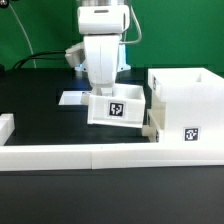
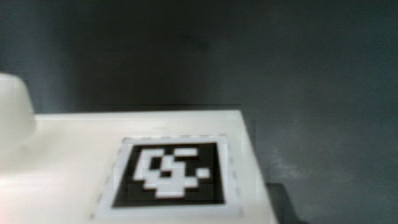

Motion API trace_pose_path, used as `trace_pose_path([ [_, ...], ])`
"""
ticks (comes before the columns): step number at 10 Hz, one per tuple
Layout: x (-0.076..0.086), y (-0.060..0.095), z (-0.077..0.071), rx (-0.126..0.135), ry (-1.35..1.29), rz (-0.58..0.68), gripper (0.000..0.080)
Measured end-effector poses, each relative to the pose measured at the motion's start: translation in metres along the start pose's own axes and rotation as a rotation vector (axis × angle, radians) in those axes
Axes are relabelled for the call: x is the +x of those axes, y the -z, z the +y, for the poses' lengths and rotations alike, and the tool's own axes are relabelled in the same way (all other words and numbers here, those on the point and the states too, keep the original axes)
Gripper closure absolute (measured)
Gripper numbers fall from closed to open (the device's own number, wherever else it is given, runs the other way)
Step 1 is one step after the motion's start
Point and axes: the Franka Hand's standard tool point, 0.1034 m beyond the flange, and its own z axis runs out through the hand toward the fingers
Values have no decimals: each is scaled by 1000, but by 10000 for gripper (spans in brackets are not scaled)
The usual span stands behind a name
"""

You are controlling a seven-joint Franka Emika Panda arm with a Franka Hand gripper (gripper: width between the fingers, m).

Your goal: Assemble drawer

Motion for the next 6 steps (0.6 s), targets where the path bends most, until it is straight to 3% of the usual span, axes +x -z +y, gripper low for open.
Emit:
trace_pose_path([
  [3, 8, 1, 2, 12, 19, -2, 757],
  [5, 7, 3, 3, 54, 17, -9, 757],
  [6, 7, 3, 3, 49, 15, -8, 757],
])
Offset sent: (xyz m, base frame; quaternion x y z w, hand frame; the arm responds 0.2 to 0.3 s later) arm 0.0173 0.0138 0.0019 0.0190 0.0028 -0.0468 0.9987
